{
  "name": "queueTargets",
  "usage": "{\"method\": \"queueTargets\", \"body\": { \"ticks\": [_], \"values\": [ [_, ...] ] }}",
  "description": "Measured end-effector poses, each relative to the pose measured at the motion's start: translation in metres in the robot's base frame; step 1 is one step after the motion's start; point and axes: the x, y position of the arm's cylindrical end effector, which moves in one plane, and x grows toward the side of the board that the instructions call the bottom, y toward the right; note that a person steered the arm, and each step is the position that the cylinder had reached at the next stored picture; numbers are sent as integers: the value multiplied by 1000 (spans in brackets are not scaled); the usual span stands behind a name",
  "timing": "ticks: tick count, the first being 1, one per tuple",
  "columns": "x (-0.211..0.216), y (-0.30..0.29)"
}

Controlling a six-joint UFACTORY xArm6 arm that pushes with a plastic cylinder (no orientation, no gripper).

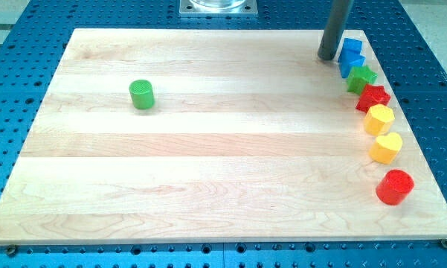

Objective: Move the green circle to the top right side of the board

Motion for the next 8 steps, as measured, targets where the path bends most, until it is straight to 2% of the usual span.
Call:
{"method": "queueTargets", "body": {
  "ticks": [1, 2, 3, 4, 6, 8],
  "values": [
    [26, -93],
    [152, -150],
    [240, -254],
    [207, -334],
    [124, -335],
    [47, -255]
  ]
}}
